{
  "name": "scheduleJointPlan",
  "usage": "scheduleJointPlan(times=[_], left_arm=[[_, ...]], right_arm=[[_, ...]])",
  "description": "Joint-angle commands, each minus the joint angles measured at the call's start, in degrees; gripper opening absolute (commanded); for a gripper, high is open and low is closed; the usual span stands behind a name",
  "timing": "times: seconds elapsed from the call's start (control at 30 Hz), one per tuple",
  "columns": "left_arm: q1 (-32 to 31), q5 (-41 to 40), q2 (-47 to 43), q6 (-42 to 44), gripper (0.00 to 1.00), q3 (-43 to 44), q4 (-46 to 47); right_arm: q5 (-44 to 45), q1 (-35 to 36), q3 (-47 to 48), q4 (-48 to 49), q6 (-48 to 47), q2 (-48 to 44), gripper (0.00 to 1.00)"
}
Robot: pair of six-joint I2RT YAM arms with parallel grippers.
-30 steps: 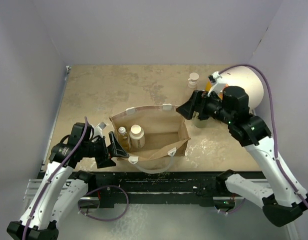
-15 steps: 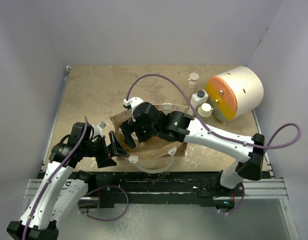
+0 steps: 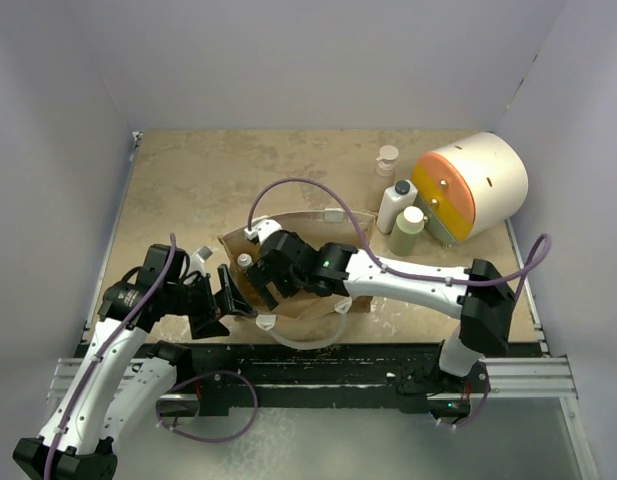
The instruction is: Take the personal care products out of the canvas bag
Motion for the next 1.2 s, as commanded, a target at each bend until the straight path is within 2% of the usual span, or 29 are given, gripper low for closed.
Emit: scheduleJointPlan(times=[0.0, 0.17, 0.37, 0.67, 0.83, 1.03, 1.17], left_arm=[[0.09, -2.3, 1.38, 3.72, 0.99, 2.59, -5.23], [0.14, -2.35, 1.05, 3.92, 1.0, 2.39, -6.04], [0.11, -2.85, 1.92, 4.96, 1.0, 2.94, -6.54], [0.09, -2.89, 2.93, 5.45, 0.99, 3.77, -5.89], [0.12, -3.12, 3.3, 4.72, 0.99, 4.28, -5.23], [0.09, -3.36, 3.31, 3.52, 0.99, 4.48, -4.41], [0.09, -3.71, 3.31, 2.78, 0.99, 4.48, -3.65]], right_arm=[[1.2, -0.7, -1.05, 8.43, -3.4, 2.23, 1.0], [2.34, -2.62, 3.18, 8.4, -4.25, 8.12, 1.0], [3.54, -6.03, 2.94, 9.22, -4.54, 8.81, 1.0], [-7.54, -7.4, -0.42, 19.66, -18.1, 8.2, 1.0], [-8.51, -7.62, 1.32, 19.5, -21.56, 10.82, 0.99], [-7.88, -8.03, 2.42, 17.52, -21.53, 12.97, 0.94], [-8.23, -8.26, 2.34, 16.61, -20.86, 12.87, 0.84]])
